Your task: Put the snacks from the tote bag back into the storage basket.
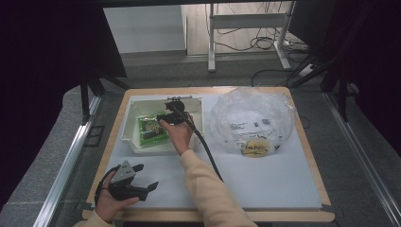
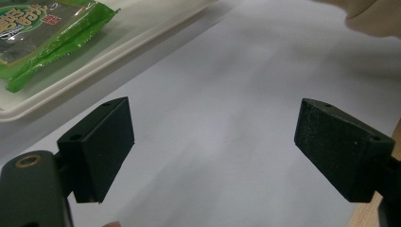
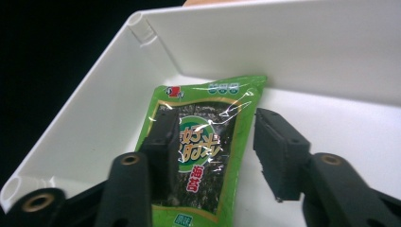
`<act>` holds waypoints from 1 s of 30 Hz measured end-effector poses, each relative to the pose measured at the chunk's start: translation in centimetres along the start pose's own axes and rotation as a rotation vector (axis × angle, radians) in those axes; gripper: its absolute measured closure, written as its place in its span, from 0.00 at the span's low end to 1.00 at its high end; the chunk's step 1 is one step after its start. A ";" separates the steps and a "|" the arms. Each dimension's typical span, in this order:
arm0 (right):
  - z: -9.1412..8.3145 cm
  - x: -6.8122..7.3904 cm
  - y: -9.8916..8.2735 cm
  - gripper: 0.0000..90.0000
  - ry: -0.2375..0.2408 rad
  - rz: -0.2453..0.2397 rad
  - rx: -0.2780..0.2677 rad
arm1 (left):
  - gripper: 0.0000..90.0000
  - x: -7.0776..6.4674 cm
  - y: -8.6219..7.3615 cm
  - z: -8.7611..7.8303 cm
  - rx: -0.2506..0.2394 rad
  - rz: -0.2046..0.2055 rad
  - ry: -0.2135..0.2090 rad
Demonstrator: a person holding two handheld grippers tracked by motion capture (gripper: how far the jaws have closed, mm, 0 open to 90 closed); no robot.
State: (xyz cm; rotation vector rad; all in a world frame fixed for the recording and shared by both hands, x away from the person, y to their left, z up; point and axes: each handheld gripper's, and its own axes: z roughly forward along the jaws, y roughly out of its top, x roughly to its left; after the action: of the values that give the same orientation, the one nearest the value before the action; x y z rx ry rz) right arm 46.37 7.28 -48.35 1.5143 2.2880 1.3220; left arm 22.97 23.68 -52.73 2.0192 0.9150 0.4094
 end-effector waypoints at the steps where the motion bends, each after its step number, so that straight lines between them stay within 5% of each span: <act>1: -0.3 0.1 0.1 0.55 0.003 -0.003 -0.006 | 0.14 0.0 0.0 0.0 0.000 0.000 0.001; 13: -5.7 0.7 0.3 0.49 0.081 -0.156 -0.057 | 0.14 0.0 0.0 0.0 0.005 0.004 0.012; 25: -13.5 -2.1 -1.4 0.49 0.129 -0.277 -0.115 | 0.14 0.0 0.0 0.3 0.026 0.013 0.036; 30: -16.5 -3.7 -3.4 0.49 0.107 -0.312 -0.128 | 0.14 0.0 0.0 0.2 0.023 -0.002 0.052</act>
State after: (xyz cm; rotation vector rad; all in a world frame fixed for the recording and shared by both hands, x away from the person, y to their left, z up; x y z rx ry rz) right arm 37.58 -5.97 -41.82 1.0207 2.3291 1.4532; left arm 23.12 23.59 -52.85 2.0369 0.9573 0.4544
